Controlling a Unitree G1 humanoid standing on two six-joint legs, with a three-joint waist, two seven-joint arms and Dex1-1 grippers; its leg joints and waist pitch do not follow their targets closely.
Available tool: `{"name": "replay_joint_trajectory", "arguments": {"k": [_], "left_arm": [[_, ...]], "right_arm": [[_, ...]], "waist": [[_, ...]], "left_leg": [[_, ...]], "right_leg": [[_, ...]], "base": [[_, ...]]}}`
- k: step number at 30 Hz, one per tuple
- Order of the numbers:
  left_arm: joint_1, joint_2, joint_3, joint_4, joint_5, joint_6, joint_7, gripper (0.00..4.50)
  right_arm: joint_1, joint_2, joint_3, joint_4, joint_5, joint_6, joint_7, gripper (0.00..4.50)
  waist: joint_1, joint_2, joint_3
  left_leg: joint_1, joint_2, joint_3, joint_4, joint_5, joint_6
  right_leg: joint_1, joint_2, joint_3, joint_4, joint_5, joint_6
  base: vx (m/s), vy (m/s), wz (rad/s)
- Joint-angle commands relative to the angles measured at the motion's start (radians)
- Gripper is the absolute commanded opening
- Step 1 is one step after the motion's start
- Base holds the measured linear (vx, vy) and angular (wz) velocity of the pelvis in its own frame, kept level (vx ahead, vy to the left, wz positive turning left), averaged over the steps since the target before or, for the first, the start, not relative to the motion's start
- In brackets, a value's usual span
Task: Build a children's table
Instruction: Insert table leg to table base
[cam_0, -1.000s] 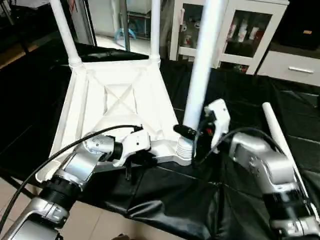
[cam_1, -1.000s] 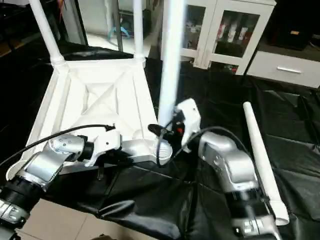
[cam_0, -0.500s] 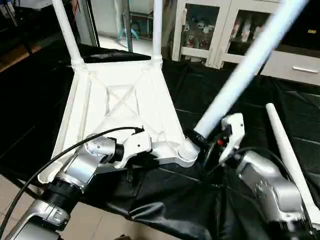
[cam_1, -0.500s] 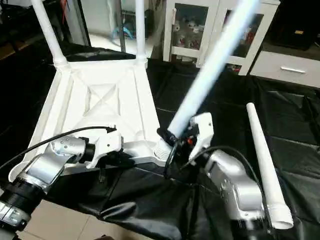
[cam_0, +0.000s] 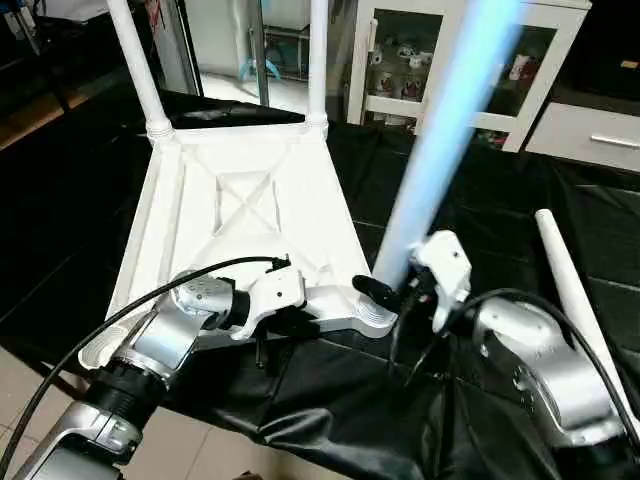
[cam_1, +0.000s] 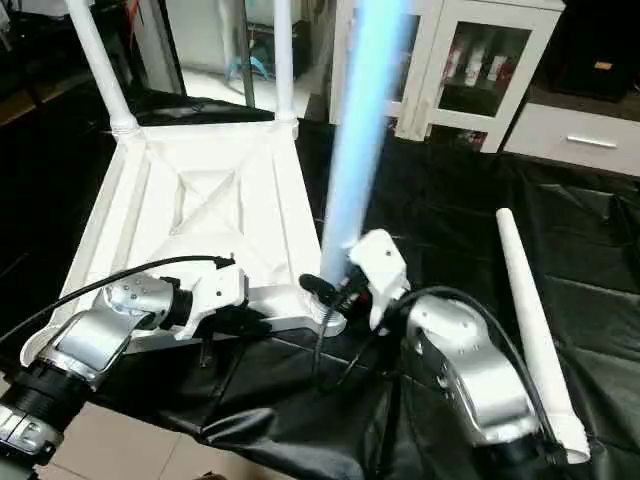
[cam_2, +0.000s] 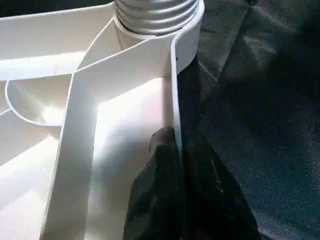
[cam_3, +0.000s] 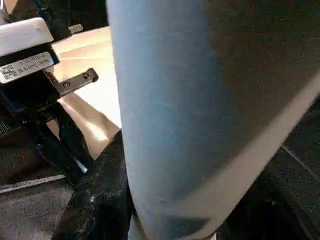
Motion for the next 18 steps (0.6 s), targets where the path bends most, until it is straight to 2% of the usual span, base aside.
{"name": "replay_joint_trajectory", "arguments": {"k": [1, 4, 7, 8, 9, 10, 11, 15, 18], "left_arm": [[0.011, -0.005, 0.026, 0.015, -0.001, 0.004, 0.069, 0.0], [0.015, -0.004, 0.025, 0.009, -0.001, 0.007, 0.067, 0.0], [0.017, -0.004, 0.024, 0.007, -0.002, 0.009, 0.065, 0.0], [0.02, -0.004, 0.024, 0.003, -0.002, 0.01, 0.066, 0.0], [0.021, -0.004, 0.025, 0.001, -0.003, 0.011, 0.066, 0.0], [0.021, -0.004, 0.025, 0.0, -0.003, 0.011, 0.066, 0.0], [0.023, -0.005, 0.026, -0.003, -0.004, 0.013, 0.068, 0.0], [0.028, -0.004, 0.028, -0.005, -0.005, 0.015, 0.073, 0.0], [0.03, -0.001, 0.029, -0.005, -0.006, 0.017, 0.074, 0.0]], "right_arm": [[0.029, -0.008, 0.065, 0.067, -0.02, 0.083, 0.026, 1.84], [-0.036, -0.003, 0.073, 0.112, -0.008, 0.141, 0.045, 1.84], [-0.059, 0.001, 0.076, 0.139, -0.009, 0.153, 0.052, 1.84], [-0.076, 0.014, 0.064, 0.172, -0.013, 0.138, 0.035, 1.84], [-0.081, 0.023, 0.054, 0.189, -0.014, 0.128, 0.023, 1.84], [-0.082, 0.026, 0.051, 0.193, -0.014, 0.126, 0.021, 1.84], [-0.078, 0.029, 0.047, 0.199, -0.012, 0.121, 0.018, 1.84], [-0.032, 0.023, 0.058, 0.2, -0.008, 0.129, 0.031, 1.84], [-0.015, 0.024, 0.068, 0.217, -0.018, 0.129, 0.032, 1.84]], "waist": [[-0.002, -0.013, -0.033], [-0.004, -0.012, -0.033], [-0.006, -0.014, -0.032], [-0.008, -0.02, -0.032], [-0.009, -0.018, -0.031], [-0.01, -0.016, -0.03], [-0.012, -0.019, -0.029], [-0.018, -0.019, -0.027], [-0.022, -0.019, -0.026]], "left_leg": [[0.008, 0.098, -0.054, -0.089, -0.233, 0.014], [0.01, 0.098, -0.056, -0.089, -0.24, 0.008], [0.011, 0.099, -0.057, -0.09, -0.257, 0.0], [0.011, 0.099, -0.057, -0.091, -0.267, -0.003], [0.011, 0.098, -0.058, -0.091, -0.268, -0.004], [0.011, 0.098, -0.059, -0.091, -0.274, -0.007], [0.01, 0.098, -0.06, -0.092, -0.283, -0.008], [0.013, 0.098, -0.064, -0.096, -0.322, -0.015], [0.019, 0.096, -0.064, -0.096, -0.349, -0.018]], "right_leg": [[0.019, -0.126, 0.085, -0.104, -0.4, -0.122], [0.017, -0.126, 0.084, -0.107, -0.429, -0.118], [0.016, -0.127, 0.085, -0.108, -0.446, -0.111], [0.015, -0.127, 0.083, -0.11, -0.459, -0.108], [0.014, -0.129, 0.084, -0.109, -0.465, -0.109], [0.013, -0.131, 0.084, -0.113, -0.481, -0.106], [0.014, -0.13, 0.084, -0.114, -0.498, -0.098], [0.012, -0.129, 0.084, -0.118, -0.528, -0.084], [0.007, -0.128, 0.085, -0.124, -0.561, -0.072]], "base": [[0.0, 0.0, 0.0], [0.0, 0.0, 0.0], [0.0, 0.0, 0.0], [0.0, 0.0, 0.0], [0.0, 0.0, 0.0], [0.0, 0.0, 0.0], [0.0, 0.0, 0.0], [0.0, 0.0, 0.0], [0.0, 0.0, 0.0]]}}
